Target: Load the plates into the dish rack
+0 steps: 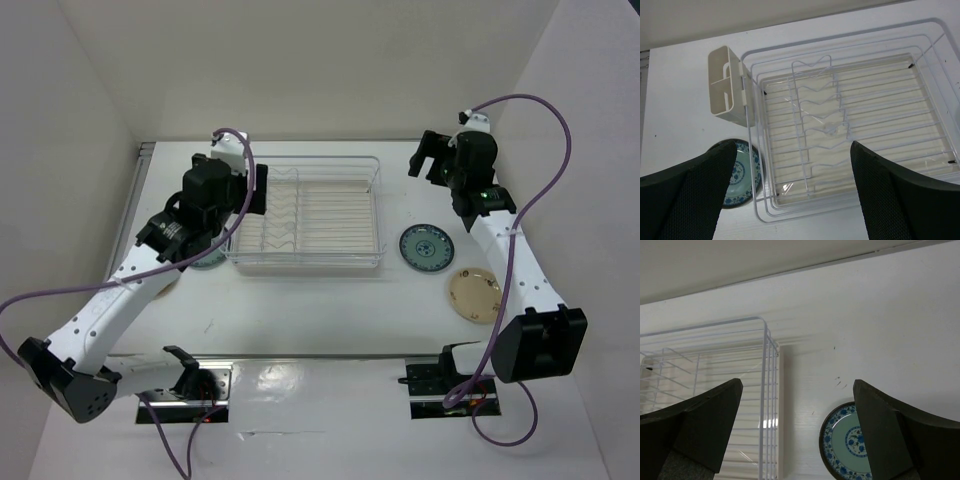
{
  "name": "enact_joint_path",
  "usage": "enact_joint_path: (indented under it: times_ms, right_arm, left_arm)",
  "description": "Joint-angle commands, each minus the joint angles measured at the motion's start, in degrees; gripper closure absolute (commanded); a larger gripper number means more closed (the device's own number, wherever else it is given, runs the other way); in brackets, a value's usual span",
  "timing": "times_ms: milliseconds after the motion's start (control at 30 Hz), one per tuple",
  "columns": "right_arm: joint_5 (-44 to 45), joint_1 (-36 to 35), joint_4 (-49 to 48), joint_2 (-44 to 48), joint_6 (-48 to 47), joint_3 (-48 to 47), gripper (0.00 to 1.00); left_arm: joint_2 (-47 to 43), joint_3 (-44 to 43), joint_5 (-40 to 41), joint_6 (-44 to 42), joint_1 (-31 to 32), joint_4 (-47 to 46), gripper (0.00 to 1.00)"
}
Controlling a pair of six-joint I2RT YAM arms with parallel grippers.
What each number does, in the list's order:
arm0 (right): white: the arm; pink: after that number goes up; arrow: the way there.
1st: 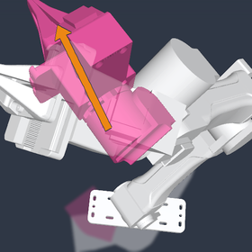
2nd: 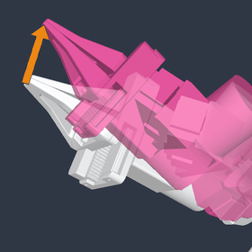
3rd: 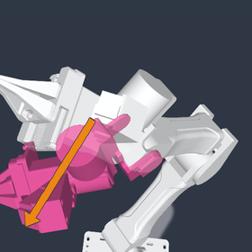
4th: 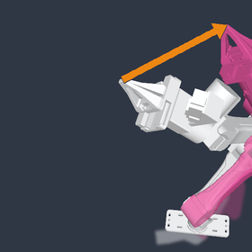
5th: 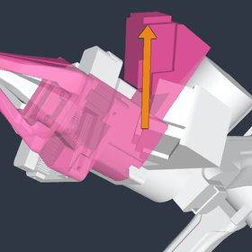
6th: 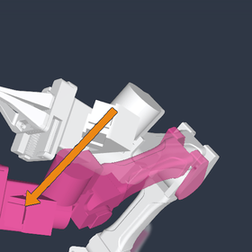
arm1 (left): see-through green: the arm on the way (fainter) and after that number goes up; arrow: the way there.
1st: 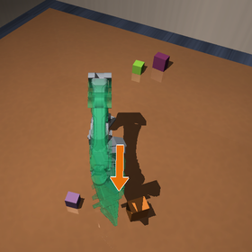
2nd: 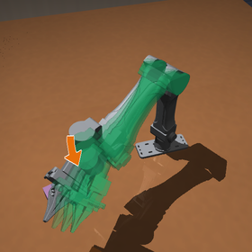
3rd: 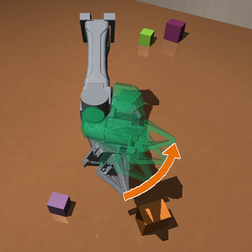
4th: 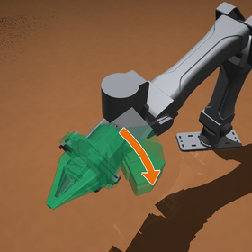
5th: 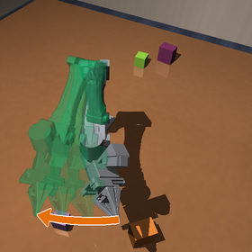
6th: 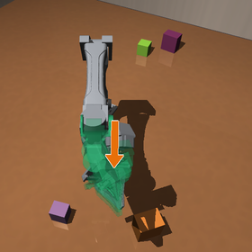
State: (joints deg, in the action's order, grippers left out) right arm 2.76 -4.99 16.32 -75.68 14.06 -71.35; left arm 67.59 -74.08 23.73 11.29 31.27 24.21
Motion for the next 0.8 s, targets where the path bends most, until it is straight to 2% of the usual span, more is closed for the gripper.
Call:
enact_joint_path:
  times_ms: [0, 133, 267, 367, 500, 567, 600, 667, 700, 767]
  right_arm:
    - [1.1, -0.2, 0.6, -0.1, 1.0, -3.4, 0.00]
    - [3.5, -0.2, 3.4, -0.6, 1.8, -4.8, 0.00]
    - [3.5, -0.2, 3.4, 1.1, 2.3, -3.4, 0.00]
    - [4.3, -0.2, 3.4, 1.6, 3.0, -2.8, 0.00]
    - [3.0, -0.2, 4.6, 1.1, 2.4, -3.4, 0.00]
    - [2.4, -0.2, 4.6, 1.1, 2.4, -2.2, 0.00]
    - [2.4, -0.2, 4.6, 0.5, 2.9, -1.5, 0.00]
    - [1.9, -0.2, 4.6, 0.0, 2.9, -1.5, 0.00]
    - [0.6, -0.2, 4.6, 0.0, 3.4, -0.9, 0.00]
    - [0.1, -0.2, 3.7, 0.0, 3.4, -0.1, 0.00]
  left_arm:
    - [-2.4, 1.0, 1.7, -1.6, -0.1, -3.6, 0.00]
    - [-3.6, 2.5, 1.8, -1.6, -0.1, -5.9, 0.00]
    - [-3.6, 1.9, -1.0, -6.4, -0.1, -5.9, 0.00]
    - [-4.2, 1.3, 0.8, -7.0, -0.1, -4.6, 0.00]
    - [-7.5, 6.6, -0.2, -13.5, -0.1, -11.4, 0.01]
    - [-10.2, 9.1, 4.4, -12.8, -0.1, -15.1, 0.00]
    - [-10.2, 8.0, 9.4, -8.6, -0.6, -13.8, 0.00]
    - [-5.9, 2.1, 6.7, -4.7, -4.8, -4.8, 0.00]
    - [-3.7, -4.7, 5.9, 0.9, -6.1, 5.0, 0.00]
    - [0.9, -9.5, 2.6, 4.9, -9.1, 11.8, 0.00]
